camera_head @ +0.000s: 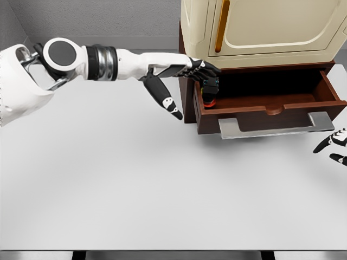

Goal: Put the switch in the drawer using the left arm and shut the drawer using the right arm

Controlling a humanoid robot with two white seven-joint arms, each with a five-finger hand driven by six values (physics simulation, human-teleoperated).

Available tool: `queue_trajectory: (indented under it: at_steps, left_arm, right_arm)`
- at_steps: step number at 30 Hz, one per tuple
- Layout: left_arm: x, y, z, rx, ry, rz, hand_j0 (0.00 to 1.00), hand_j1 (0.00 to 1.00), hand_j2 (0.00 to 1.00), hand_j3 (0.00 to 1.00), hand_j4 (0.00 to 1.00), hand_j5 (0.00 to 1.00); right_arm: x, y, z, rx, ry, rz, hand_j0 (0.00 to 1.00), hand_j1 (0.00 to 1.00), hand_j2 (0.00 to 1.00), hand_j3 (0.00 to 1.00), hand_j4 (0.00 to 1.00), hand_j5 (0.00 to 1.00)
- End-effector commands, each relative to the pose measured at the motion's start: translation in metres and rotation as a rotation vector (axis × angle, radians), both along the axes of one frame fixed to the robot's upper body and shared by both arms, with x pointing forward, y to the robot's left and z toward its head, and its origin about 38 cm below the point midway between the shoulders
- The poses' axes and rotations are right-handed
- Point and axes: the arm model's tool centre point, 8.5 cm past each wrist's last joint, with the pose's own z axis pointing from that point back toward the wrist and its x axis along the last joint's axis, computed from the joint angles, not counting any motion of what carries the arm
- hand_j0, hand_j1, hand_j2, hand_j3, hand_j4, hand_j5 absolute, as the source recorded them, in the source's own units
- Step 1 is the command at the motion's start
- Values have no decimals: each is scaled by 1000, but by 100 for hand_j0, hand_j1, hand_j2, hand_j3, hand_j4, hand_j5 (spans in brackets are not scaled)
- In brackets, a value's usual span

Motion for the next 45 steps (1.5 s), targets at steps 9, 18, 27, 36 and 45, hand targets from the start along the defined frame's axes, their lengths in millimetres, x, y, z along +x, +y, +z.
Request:
queue_trajectory:
  at_steps: [9,18,27,36,45]
  left_arm:
    - [3,-8,-9,3,18,-3,100,100,100,100,100,100]
    - [-5,-28,-8,-8,17,-55,100,100,100,100,100,100]
    - [-10,-38,-3,-13,13,-88,100,100,100,100,100,100]
    - [-65,5,35,-74,-157,-298,100,100,100,100,100,100]
    - [-68,150,55,-320,-120,-50,100,100,100,100,100,100]
  right_arm:
    - [0,0,0,6,5,-2,56,56,56,56,56,56]
    - [0,0,0,7,3,-1,56,56,56,56,56,56]
    - [0,0,0,6,5,-2,56,56,56,56,56,56]
    - [0,-1,0,7,4,-2,54,54,54,54,54,54]
    - [-1,1,2,67,3,1,51,51,51,51,51,51]
